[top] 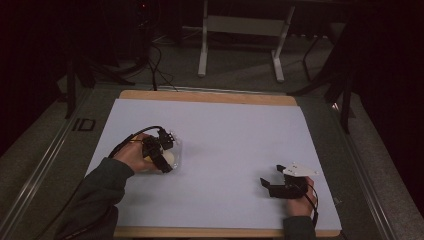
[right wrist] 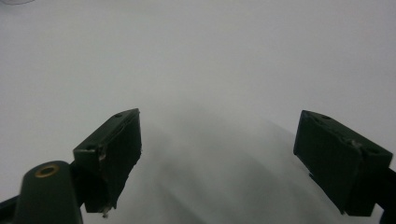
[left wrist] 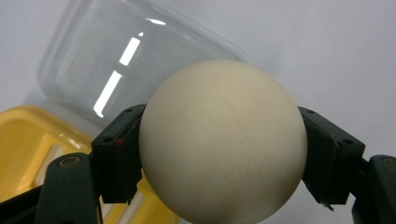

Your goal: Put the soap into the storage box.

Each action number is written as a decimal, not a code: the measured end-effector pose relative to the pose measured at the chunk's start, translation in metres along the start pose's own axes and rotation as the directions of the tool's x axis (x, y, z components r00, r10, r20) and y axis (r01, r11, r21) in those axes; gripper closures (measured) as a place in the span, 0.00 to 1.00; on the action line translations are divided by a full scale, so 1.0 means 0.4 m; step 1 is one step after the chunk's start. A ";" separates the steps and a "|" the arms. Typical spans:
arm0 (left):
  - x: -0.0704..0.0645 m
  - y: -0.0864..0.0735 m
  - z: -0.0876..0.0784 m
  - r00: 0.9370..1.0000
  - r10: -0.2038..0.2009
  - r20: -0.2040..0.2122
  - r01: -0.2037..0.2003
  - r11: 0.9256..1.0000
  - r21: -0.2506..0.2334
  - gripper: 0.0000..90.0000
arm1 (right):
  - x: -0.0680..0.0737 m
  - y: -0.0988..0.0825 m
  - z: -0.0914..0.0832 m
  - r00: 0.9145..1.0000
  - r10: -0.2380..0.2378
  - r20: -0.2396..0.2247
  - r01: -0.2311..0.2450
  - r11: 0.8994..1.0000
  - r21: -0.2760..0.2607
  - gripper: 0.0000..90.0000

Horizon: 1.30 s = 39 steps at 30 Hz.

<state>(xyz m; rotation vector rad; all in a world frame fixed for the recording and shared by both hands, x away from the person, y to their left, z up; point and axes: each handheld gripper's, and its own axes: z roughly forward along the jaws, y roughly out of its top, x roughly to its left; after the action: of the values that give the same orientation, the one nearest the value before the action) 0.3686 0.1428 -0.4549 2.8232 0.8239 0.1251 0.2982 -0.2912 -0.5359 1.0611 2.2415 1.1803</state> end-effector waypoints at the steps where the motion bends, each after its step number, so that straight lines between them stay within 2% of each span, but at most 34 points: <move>1: 0.003 0.000 -0.001 1.000 -0.012 -0.005 0.012 1.000 -0.003 0.28 | 0.000 0.000 0.000 1.000 -0.001 0.001 0.001 1.000 0.000 0.17; 9: 0.018 0.001 -0.008 0.996 -0.071 -0.046 0.070 0.997 -0.020 0.28 | 0.000 0.000 0.000 1.000 -0.001 0.000 0.001 1.000 0.000 0.17; 13: 0.027 -0.003 -0.011 0.993 -0.108 -0.046 0.106 0.993 -0.042 0.28 | 0.000 0.000 0.000 1.000 -0.001 0.000 0.001 1.000 0.000 0.17; 20: 0.057 -0.009 -0.026 0.980 -0.189 -0.068 0.184 0.980 -0.073 0.28 | 0.000 0.000 0.000 1.000 0.000 0.000 0.000 1.000 0.000 0.17; 25: 0.073 -0.012 -0.031 0.970 -0.229 -0.079 0.224 0.972 -0.068 0.28 | 0.000 0.000 0.000 1.000 0.000 0.000 0.000 1.000 0.000 0.17; 28: 0.080 -0.014 -0.031 0.962 -0.259 -0.087 0.253 0.965 -0.072 0.28 | 0.000 0.000 0.000 1.000 0.000 0.000 0.000 1.000 -0.001 0.17; 35: 0.093 -0.018 -0.030 0.952 -0.290 -0.098 0.284 0.956 -0.067 0.28 | 0.000 0.000 0.000 1.000 -0.002 0.000 0.002 1.000 -0.002 0.17; 39: 0.106 -0.021 -0.032 0.943 -0.314 -0.108 0.308 0.949 -0.065 0.28 | 0.000 0.000 0.000 1.000 -0.001 0.000 0.001 1.000 -0.002 0.17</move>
<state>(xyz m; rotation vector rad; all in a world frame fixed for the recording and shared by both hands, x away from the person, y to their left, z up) 0.3981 0.1745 -0.4431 2.6207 1.2636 0.2602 0.2983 -0.2913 -0.5359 1.0591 2.2404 1.1822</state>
